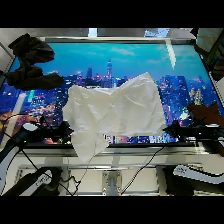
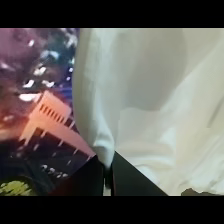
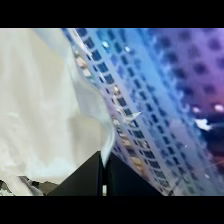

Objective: Fold the shirts.

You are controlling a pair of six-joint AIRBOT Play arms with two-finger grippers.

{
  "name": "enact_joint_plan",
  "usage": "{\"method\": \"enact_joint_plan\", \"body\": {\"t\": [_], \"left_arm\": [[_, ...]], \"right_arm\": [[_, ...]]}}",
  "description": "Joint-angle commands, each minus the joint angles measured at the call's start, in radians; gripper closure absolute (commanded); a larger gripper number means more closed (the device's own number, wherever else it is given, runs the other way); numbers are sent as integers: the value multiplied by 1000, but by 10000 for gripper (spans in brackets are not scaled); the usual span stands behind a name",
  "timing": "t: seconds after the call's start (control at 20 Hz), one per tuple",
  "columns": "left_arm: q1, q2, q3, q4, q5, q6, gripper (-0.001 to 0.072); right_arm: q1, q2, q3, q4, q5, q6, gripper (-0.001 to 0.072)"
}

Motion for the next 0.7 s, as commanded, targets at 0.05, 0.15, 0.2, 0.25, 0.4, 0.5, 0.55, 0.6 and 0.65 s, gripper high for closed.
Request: {"method": "enact_joint_plan", "body": {"t": [0.05, 0.15, 0.2, 0.25, 0.4, 0.5, 0.55, 0.6, 0.65], "left_arm": [[0, 13, 28, -217, 5, 128, 694], [0, 56, 80, -451, -59, 283, 695], [0, 98, 113, -564, -101, 345, 696], [0, 149, 146, -639, -137, 385, 696], [0, 367, 255, -691, -152, 378, 696], [0, 542, 340, -693, -109, 327, 696], [0, 621, 386, -693, -68, 312, 697], [0, 700, 439, -686, -6, 310, 697], [0, 764, 492, -658, 60, 293, 698]], "right_arm": [[1, 41, 1, 126, 100, -101, 674], [0, 144, 1, 251, 148, -146, 675], [0, 222, 5, 298, 170, -149, 675], [-7, 303, 21, 305, 209, -131, 675], [-51, 555, 90, 359, 272, -61, 675], [-64, 663, 165, 497, 375, -45, 676], [-64, 692, 209, 598, 426, -52, 676], [-64, 708, 267, 709, 441, -58, 676], [-65, 711, 333, 793, 435, -61, 676]]}}
